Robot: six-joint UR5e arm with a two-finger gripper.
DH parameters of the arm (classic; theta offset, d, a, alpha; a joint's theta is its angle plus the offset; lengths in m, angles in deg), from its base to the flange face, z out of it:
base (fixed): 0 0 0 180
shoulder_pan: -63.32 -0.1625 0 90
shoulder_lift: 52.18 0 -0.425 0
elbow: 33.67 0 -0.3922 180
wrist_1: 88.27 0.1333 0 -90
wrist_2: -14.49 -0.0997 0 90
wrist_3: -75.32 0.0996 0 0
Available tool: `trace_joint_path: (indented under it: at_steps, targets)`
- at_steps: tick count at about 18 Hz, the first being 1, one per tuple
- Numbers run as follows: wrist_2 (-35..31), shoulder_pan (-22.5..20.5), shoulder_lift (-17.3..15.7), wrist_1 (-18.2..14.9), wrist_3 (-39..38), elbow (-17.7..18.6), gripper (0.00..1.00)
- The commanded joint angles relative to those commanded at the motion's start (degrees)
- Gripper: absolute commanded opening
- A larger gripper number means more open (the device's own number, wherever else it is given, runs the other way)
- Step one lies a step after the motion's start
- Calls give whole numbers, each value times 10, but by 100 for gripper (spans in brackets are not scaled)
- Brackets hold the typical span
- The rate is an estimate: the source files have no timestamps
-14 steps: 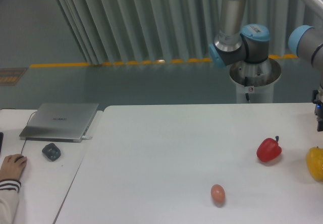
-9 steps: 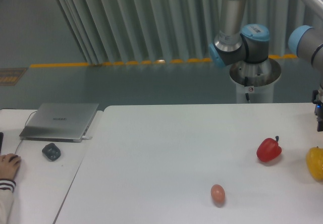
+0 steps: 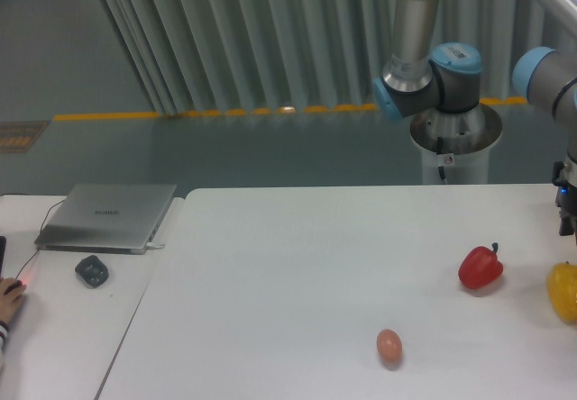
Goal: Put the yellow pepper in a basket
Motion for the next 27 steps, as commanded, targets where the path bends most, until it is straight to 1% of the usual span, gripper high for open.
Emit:
trace_joint_path:
  at_steps: [4,6,8,10,11,14,17,19,20,21,22,24,27]
  targets:
    - [0,5,-22,3,-96,19,100]
    - [-1,16,-24,4,-136,20,100]
    - [-3,26,-26,4,-159,27,100]
    - [-5,33,-32,7,-162,39,100]
    - [-8,33,-31,7,-160,39,100]
    - [-41,33,-23,10,-165,37,100]
    - [-47,23,-9,26,-178,33,100]
    - [-45,13,-1,39,-227,32,100]
    - [-44,13,3,52,-253,31,100]
    - [-45,13,14,66,-271,25,100]
    - [-46,13,23,73,-285,18,100]
    - [-45,13,29,74,-333,13,100]
    - [-42,14,39,81,-448,10,100]
